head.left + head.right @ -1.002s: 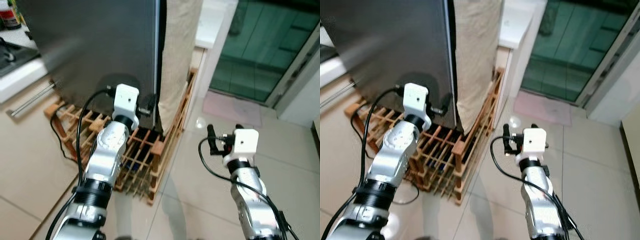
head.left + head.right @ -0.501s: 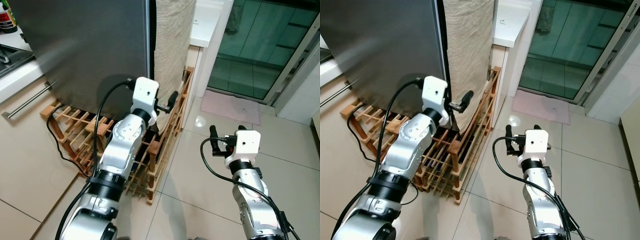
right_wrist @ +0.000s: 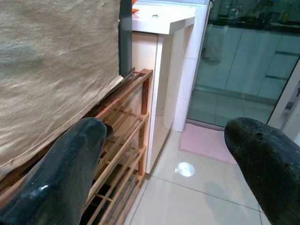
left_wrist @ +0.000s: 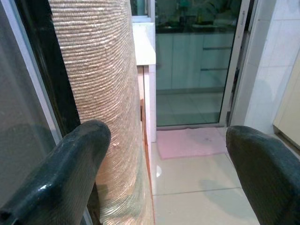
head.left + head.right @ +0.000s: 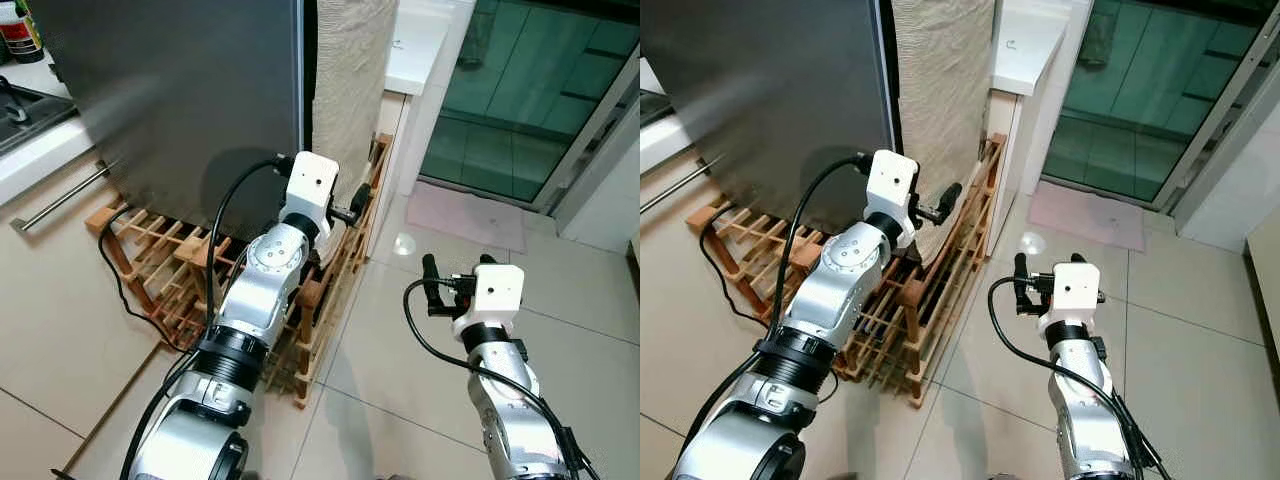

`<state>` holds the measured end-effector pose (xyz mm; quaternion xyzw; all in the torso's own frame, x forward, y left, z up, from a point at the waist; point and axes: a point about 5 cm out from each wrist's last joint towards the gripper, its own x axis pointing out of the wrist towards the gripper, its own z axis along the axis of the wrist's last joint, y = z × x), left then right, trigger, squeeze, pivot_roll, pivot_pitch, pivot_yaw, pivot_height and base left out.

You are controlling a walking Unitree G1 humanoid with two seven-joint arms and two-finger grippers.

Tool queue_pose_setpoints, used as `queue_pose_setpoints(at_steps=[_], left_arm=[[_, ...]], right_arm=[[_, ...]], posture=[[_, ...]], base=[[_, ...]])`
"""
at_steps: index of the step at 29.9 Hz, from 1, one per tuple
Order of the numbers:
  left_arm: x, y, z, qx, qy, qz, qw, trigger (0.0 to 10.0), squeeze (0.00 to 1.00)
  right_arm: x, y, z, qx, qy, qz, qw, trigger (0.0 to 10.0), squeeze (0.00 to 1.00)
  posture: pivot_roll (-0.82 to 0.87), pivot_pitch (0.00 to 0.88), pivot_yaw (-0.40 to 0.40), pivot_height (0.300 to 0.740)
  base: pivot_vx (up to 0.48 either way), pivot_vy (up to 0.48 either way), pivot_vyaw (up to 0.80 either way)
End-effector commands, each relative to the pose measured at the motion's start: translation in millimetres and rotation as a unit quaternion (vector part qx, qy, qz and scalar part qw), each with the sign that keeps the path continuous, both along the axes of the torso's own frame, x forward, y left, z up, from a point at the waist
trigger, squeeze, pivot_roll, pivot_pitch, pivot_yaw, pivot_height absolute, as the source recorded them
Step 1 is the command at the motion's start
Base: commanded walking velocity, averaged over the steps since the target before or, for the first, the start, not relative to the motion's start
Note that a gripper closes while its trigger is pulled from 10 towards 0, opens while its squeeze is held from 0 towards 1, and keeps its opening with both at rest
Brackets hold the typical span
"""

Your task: Restocking fridge

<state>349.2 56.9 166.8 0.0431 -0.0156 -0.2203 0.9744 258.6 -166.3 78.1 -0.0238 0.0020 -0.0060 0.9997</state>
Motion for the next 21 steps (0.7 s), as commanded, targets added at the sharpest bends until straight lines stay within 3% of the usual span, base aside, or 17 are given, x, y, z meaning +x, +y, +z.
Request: queue_pose_setpoints(at_steps=[1, 5, 9, 19, 21], left_arm=[[-1.2, 2.8, 4, -0.003, -0.003, -0.004, 1.000, 10.0, 0.00], [-9.3, 18.9, -7, 0.000, 0.015, 0.011, 1.000, 10.0, 0.00], [-10.6, 23.3, -8, -0.003, 0.020, 0.021, 1.000, 10.0, 0.00], [-4.9, 8.1, -4, -0.009, 0.016, 0.011, 1.000, 10.0, 0.00], [-0.8, -2.3, -4, 0.001, 0.019, 0.007, 1.000, 10.0, 0.00]], right_arm=[[-1.9, -4.8, 4, -0.004, -0.007, -0.009, 1.000, 10.0, 0.00], [-3.9, -5.7, 1, -0.006, -0.002, -0.009, 1.000, 10.0, 0.00], [-4.1, -6.9, 1, -0.008, -0.001, -0.009, 1.000, 10.0, 0.00], [-2.5, -6.3, 2, -0.010, -0.003, -0.005, 1.000, 10.0, 0.00], [-3.1, -6.4, 2, -0.011, -0.003, -0.006, 1.000, 10.0, 0.00]], posture=[[0.03, 0.010, -0.010, 0.736], [0.03, 0.004, -0.014, 0.736], [0.04, 0.005, -0.016, 0.736], [0.03, 0.000, -0.019, 0.736], [0.03, 0.000, -0.016, 0.736]], base=[[0.000, 0.000, 0.00], [0.000, 0.000, 0.00], [0.000, 0.000, 0.00], [0.000, 0.000, 0.00], [0.000, 0.000, 0.00]])
